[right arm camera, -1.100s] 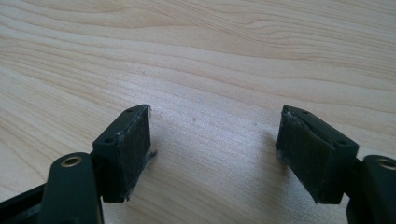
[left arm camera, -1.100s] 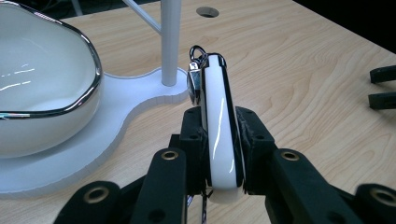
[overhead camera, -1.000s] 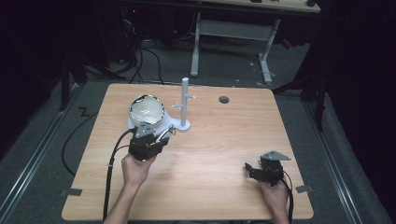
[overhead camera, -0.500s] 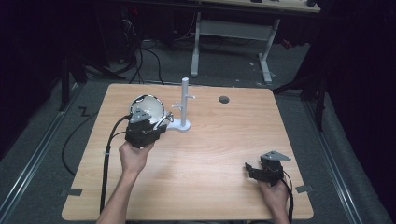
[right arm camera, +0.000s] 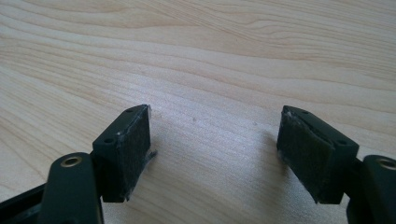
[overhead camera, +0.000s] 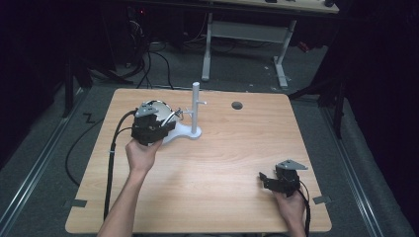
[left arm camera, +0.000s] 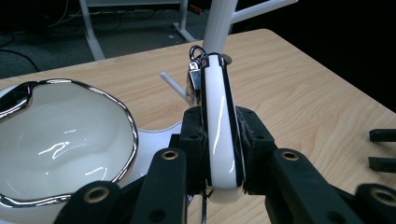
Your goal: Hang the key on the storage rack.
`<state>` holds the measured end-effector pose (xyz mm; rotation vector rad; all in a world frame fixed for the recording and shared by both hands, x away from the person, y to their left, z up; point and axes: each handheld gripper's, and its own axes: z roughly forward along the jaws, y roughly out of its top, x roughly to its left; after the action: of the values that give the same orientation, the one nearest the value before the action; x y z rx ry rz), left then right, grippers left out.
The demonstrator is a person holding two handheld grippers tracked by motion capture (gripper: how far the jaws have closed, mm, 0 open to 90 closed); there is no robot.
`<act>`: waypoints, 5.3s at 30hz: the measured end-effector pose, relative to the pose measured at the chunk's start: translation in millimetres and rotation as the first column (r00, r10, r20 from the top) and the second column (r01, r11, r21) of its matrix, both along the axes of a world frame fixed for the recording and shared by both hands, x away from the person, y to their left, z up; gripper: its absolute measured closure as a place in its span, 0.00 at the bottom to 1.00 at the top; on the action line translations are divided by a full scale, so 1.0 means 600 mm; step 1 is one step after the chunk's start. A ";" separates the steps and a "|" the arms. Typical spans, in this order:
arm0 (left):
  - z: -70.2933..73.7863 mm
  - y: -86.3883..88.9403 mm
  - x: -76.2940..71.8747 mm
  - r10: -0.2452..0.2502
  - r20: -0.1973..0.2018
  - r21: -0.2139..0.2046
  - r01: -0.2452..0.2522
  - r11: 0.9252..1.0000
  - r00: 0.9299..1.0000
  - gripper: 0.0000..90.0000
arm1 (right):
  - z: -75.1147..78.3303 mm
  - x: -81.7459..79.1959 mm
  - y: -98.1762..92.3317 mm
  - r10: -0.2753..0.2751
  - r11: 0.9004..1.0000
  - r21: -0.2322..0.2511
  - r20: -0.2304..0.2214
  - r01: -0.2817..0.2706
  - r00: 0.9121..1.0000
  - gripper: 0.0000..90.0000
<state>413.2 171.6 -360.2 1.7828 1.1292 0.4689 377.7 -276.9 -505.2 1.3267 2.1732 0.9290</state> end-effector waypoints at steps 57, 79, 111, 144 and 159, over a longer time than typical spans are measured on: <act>-0.064 -0.074 0.029 -0.023 -0.010 0.045 0.024 0.999 1.000 0.81 | 0.000 0.000 0.001 0.001 1.000 -0.001 0.000 -0.001 1.000 0.29; -0.103 -0.077 0.046 0.002 -0.064 0.051 0.001 0.999 0.998 0.76 | 0.000 -0.001 0.001 0.003 1.000 -0.001 0.000 -0.003 1.000 0.29; -0.131 -0.068 0.059 0.053 -0.102 0.060 -0.047 0.997 0.993 0.64 | 0.000 -0.001 0.001 0.003 1.000 -0.001 0.000 -0.003 1.000 0.29; -0.101 -0.045 0.018 0.067 -0.034 0.081 -0.064 0.995 0.997 0.51 | 0.000 -0.001 0.001 0.002 1.000 -0.001 0.000 -0.002 1.000 0.29; -0.080 -0.013 -0.022 0.096 0.024 0.056 -0.098 0.994 0.995 0.49 | 0.000 -0.001 0.001 0.002 1.000 -0.001 0.000 -0.002 1.000 0.29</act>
<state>399.8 163.5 -408.1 1.7732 1.2019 0.5823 377.3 -276.4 -505.3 1.3239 2.1753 0.9289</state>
